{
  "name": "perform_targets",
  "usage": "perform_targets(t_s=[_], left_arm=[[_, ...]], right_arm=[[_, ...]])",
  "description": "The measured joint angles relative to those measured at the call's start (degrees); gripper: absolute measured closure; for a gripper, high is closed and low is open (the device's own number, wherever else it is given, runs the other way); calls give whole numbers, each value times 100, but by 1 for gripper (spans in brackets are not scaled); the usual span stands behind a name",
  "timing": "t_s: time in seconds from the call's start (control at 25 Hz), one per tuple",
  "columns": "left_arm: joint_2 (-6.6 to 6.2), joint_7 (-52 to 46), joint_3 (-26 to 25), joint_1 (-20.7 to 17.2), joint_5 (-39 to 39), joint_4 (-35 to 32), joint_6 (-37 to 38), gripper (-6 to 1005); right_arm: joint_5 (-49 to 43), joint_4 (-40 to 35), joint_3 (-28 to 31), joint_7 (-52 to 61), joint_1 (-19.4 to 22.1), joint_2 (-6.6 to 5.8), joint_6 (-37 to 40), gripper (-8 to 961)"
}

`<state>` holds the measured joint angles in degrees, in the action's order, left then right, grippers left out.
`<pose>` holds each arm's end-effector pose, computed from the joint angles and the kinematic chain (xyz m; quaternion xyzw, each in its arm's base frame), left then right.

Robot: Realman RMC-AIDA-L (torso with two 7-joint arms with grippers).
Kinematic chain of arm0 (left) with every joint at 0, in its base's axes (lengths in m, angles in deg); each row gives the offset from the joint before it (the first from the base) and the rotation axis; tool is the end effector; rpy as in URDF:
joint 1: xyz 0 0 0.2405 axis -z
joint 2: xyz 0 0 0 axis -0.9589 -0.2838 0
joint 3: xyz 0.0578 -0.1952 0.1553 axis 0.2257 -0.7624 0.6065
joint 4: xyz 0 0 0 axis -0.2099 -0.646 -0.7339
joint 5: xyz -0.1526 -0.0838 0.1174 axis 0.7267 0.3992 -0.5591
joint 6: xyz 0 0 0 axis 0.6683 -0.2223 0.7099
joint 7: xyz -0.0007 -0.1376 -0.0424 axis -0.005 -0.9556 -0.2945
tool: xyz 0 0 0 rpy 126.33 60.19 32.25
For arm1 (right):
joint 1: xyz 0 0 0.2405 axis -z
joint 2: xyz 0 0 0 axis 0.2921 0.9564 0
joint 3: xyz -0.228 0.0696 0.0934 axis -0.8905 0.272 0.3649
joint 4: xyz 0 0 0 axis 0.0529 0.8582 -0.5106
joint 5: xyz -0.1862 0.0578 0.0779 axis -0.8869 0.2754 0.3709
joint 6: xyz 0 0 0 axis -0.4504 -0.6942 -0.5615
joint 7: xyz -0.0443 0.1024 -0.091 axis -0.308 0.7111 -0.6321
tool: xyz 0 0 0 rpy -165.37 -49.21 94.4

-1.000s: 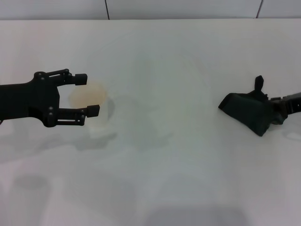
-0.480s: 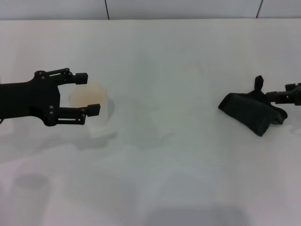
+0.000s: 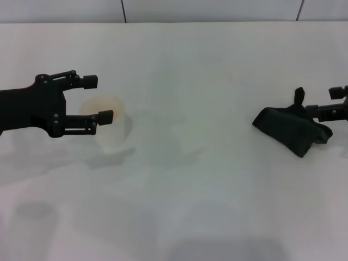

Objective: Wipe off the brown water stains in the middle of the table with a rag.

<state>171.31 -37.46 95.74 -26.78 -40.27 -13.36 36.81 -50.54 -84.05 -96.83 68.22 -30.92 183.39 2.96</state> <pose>-0.2607 0.3231 0.0598 -0.9526 -0.1215 -0.2371 0.1468 0.2479 0.3263 0.0848 -0.9017 0.3371 0.0644 0.2630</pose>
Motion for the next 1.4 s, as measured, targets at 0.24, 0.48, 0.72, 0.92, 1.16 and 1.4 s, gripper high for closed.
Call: perform_targets(t_s=[0.24, 0.48, 0.72, 0.92, 1.16, 1.4], left_arm=[[3, -96, 0, -94, 194, 0, 36, 115], [-9, -259, 7, -155, 247, -1, 130, 115], [-25, -311, 10, -156, 125, -12, 143, 115], [-45, -321, 10, -119, -63, -10, 151, 115], [-107, -324, 13, -76, -185, -47, 151, 115], [-107, -320, 18, -17, -309, -46, 151, 115]], right_arm=[[1038, 512, 484, -1144, -25, 0, 510, 111], [1425, 1033, 923, -1956, -109, -1, 1199, 114], [1242, 1023, 875, -2041, -188, -7, 1267, 117], [863, 1072, 863, -2023, -421, 14, 1285, 116], [674, 1172, 746, -2015, -620, 23, 1280, 121], [663, 1218, 711, -2038, -688, 13, 1241, 120]])
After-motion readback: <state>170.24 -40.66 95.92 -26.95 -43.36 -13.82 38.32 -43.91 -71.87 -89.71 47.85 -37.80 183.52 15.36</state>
